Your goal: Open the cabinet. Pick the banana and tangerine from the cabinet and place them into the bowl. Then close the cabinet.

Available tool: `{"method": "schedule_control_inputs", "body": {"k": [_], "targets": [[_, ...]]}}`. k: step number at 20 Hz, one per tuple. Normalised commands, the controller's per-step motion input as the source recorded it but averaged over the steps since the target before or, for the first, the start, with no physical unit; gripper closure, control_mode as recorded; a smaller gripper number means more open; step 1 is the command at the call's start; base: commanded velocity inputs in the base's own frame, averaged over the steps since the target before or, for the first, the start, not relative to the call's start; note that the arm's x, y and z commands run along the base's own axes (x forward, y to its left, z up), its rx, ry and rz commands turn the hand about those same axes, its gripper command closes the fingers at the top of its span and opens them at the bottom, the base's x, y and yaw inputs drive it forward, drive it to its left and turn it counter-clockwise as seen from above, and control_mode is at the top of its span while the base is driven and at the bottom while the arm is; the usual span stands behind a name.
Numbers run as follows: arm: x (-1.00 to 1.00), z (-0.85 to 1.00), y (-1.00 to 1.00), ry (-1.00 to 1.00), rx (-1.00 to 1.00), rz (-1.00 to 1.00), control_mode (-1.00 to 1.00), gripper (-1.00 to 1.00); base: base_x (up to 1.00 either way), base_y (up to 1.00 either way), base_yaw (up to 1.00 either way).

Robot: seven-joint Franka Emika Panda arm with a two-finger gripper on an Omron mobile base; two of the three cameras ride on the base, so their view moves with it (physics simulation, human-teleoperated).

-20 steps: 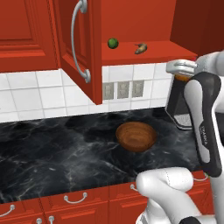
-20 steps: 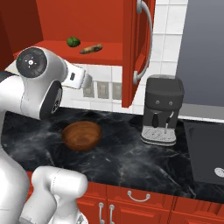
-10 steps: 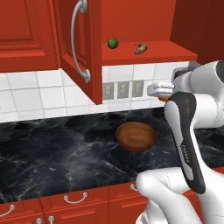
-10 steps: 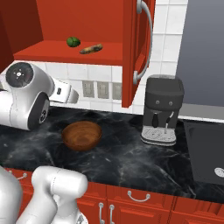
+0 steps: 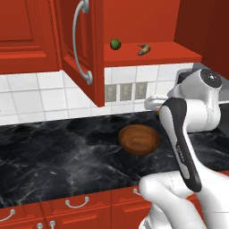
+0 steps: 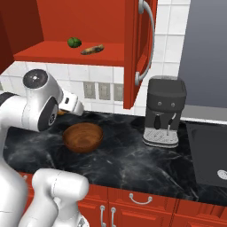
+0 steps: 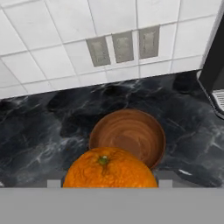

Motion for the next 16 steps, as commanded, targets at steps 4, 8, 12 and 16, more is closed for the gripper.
{"method": "schedule_control_inputs", "body": {"k": [4,8,12,16], "targets": [[0.3,-0.71,0.09,0.22,0.0,0.0,-1.0,1.0,0.0,0.0,0.0],[0.34,-0.64,0.1,0.15,0.0,0.0,-1.0,1.0,0.0,0.0,0.0],[0.39,-0.49,0.08,0.12,0.0,0.0,-1.0,1.0,0.0,0.0,0.0],[0.45,-0.52,0.04,0.08,-0.02,0.0,-1.0,1.0,0.0,0.0,0.0]]}}
